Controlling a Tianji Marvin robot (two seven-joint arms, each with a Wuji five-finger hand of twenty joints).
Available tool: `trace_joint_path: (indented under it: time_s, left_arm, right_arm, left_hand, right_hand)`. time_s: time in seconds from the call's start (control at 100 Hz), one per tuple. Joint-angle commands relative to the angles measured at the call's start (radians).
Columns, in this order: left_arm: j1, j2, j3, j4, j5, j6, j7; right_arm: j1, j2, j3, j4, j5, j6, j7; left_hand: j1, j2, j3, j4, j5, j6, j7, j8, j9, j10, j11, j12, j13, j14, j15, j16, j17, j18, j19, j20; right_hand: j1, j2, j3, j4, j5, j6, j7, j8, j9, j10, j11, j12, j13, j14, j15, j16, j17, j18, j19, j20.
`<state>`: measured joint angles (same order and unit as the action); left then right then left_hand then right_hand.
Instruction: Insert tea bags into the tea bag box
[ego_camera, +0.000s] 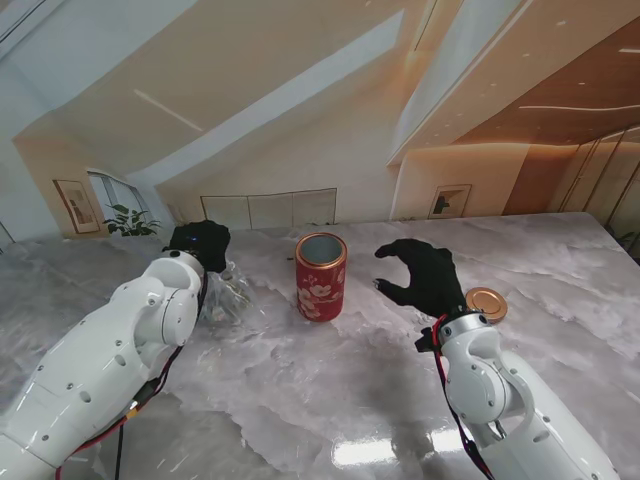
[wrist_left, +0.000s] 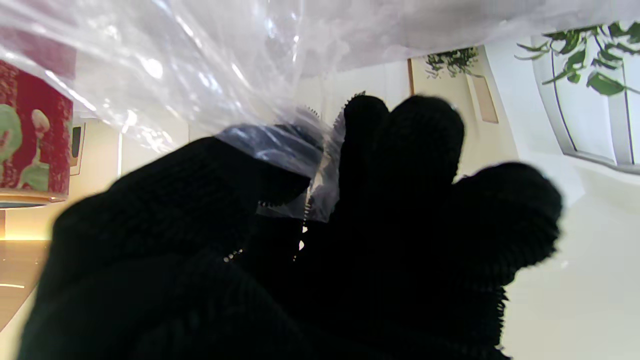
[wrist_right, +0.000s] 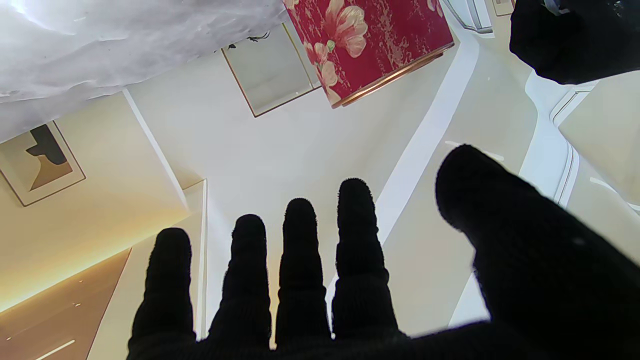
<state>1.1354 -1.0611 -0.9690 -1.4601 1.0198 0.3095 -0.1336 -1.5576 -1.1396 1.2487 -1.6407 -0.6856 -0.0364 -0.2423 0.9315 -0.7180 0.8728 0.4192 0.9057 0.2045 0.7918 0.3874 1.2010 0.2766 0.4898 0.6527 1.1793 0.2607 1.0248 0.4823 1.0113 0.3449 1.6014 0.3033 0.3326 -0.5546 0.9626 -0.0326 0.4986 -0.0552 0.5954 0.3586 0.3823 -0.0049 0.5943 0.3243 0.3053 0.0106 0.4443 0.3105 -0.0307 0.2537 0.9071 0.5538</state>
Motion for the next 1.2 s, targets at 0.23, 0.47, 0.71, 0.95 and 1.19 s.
trace_joint_path:
  time_s: [0.23, 0.47, 0.71, 0.95, 1.19]
  left_arm:
    - [0.029, -0.014, 0.006, 0.007, -0.081, 0.005, -0.009]
    - [0.097, -0.019, -0.036, -0.043, -0.172, -0.004, -0.014]
    - [0.159, -0.017, -0.101, -0.1, -0.225, -0.019, -0.034]
    - [0.227, 0.0, -0.187, -0.188, -0.247, -0.05, -0.127]
    - [0.314, -0.009, -0.276, -0.247, -0.299, -0.154, -0.065]
  right_arm:
    - [-0.011, 0.001, -0.006, -0.01, 0.0, 0.011, 0.02]
    - [-0.012, 0.001, -0.01, -0.01, 0.004, 0.015, 0.025]
    - [-0.009, 0.001, -0.013, -0.009, 0.004, 0.016, 0.026]
    - [-0.006, 0.002, -0.015, -0.009, 0.003, 0.018, 0.028]
    - [-0.005, 0.002, -0.015, -0.008, 0.001, 0.018, 0.027]
  left_hand:
    - [-0.041, 0.057, -0.075, -0.133, -0.038, 0.016, -0.058, -0.036, -0.078, 0.079, 0.043, -0.054, -0.064, 0.081, -0.034, 0.025, -0.009, -0.003, -0.028, -0.022]
    - [-0.245, 0.268, -0.314, -0.152, -0.089, 0.035, -0.341, -0.011, -0.252, 0.093, 0.012, -0.224, -0.234, 0.135, -0.144, 0.038, -0.181, 0.061, -0.087, 0.103]
    - [-0.31, 0.317, -0.526, -0.208, -0.194, 0.009, -0.476, -0.045, -0.385, 0.075, -0.082, -0.271, -0.399, 0.152, -0.268, 0.034, -0.35, 0.115, -0.144, 0.236]
    - [-0.317, 0.348, -0.644, -0.221, -0.274, -0.031, -0.557, -0.061, -0.5, 0.039, -0.167, -0.301, -0.544, 0.132, -0.413, 0.007, -0.563, 0.186, -0.265, 0.366]
    - [-0.331, 0.441, -0.737, -0.24, -0.268, -0.05, -0.57, -0.056, -0.51, 0.036, -0.204, -0.306, -0.596, 0.136, -0.473, -0.005, -0.673, 0.205, -0.351, 0.386]
  right_hand:
    - [-0.033, 0.026, 0.0, 0.012, -0.027, -0.001, -0.009, -0.012, 0.002, -0.015, -0.01, -0.011, -0.012, -0.009, -0.014, -0.009, -0.019, -0.021, -0.018, -0.023]
    - [-0.032, 0.025, 0.0, 0.011, -0.028, 0.001, -0.009, -0.012, 0.0, -0.015, -0.009, -0.011, -0.016, -0.008, -0.014, -0.009, -0.021, -0.022, -0.018, -0.022]
    - [-0.029, 0.023, 0.0, 0.011, -0.029, 0.001, -0.009, -0.012, -0.005, -0.014, -0.009, -0.011, -0.02, -0.007, -0.014, -0.009, -0.023, -0.021, -0.019, -0.022]
    - [-0.028, 0.022, 0.0, 0.011, -0.031, 0.001, -0.009, -0.012, -0.007, -0.014, -0.008, -0.011, -0.022, -0.007, -0.014, -0.01, -0.023, -0.021, -0.02, -0.021]
    - [-0.027, 0.021, 0.0, 0.011, -0.032, 0.0, -0.008, -0.011, -0.01, -0.013, -0.008, -0.011, -0.024, -0.005, -0.014, -0.01, -0.024, -0.02, -0.021, -0.021]
